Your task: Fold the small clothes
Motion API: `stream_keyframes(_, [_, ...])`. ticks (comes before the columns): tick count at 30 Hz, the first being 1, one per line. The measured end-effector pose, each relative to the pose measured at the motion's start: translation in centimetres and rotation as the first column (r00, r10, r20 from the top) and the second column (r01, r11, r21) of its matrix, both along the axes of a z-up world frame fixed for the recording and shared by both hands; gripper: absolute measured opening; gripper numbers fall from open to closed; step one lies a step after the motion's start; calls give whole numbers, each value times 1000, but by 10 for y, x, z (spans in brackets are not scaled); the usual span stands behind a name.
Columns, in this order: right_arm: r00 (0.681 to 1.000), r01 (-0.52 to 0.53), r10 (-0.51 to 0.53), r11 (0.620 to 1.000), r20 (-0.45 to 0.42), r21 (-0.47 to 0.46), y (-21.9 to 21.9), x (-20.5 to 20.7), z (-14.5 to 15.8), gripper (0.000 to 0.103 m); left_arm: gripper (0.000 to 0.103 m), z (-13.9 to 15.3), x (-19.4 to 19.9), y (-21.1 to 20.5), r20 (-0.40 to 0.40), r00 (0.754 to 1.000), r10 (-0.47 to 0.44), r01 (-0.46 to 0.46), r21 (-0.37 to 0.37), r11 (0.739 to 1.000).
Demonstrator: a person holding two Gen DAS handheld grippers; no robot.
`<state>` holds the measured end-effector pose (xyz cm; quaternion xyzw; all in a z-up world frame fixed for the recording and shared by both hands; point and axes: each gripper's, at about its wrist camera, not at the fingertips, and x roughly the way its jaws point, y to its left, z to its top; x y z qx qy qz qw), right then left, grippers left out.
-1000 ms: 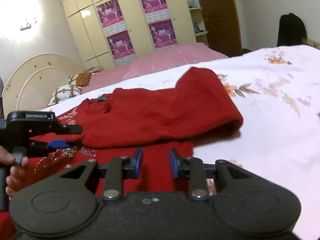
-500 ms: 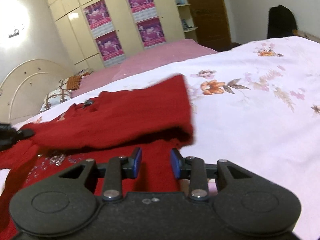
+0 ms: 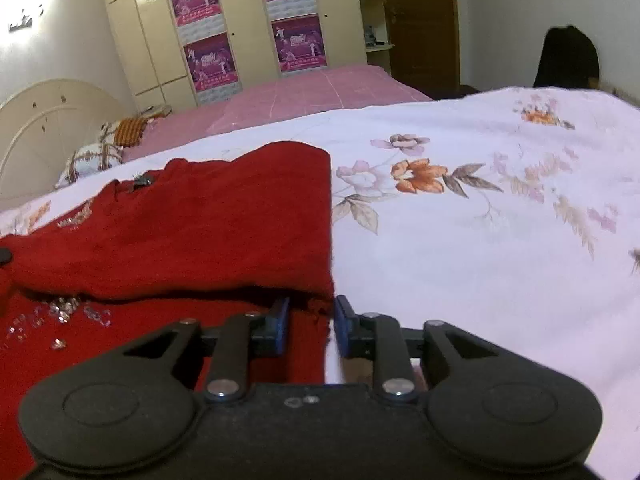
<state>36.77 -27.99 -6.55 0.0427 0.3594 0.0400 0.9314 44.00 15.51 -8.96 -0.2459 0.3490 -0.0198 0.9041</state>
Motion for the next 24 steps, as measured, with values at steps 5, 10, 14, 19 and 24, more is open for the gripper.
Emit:
stream_keyframes(5, [1000, 7, -7, 1000, 3, 2, -2, 3, 0, 15, 4, -10, 1, -2, -47, 999, -11, 12, 22, 1000])
stream_keyframes(10, [1000, -10, 10, 1000, 8, -11, -1, 3, 0, 9, 4, -13, -6, -2, -39, 999, 0, 0, 15, 1000])
stream_keyframes(14, [1000, 0, 1, 1000, 16, -6, -5, 0, 3, 8, 4, -10, -12, -4, -27, 1000, 2, -1, 20, 1000])
stream_keyframes(19, [1000, -2, 2, 1000, 19, -7, -6, 0, 3, 8, 4, -2, -25, -5, 5, 1000, 17, -17, -3, 1000])
stream_keyframes(24, [1000, 1, -1, 1000, 8, -14, -4, 1, -1, 9, 4, -22, -21, -9, -56, 998, 3, 1, 70, 998])
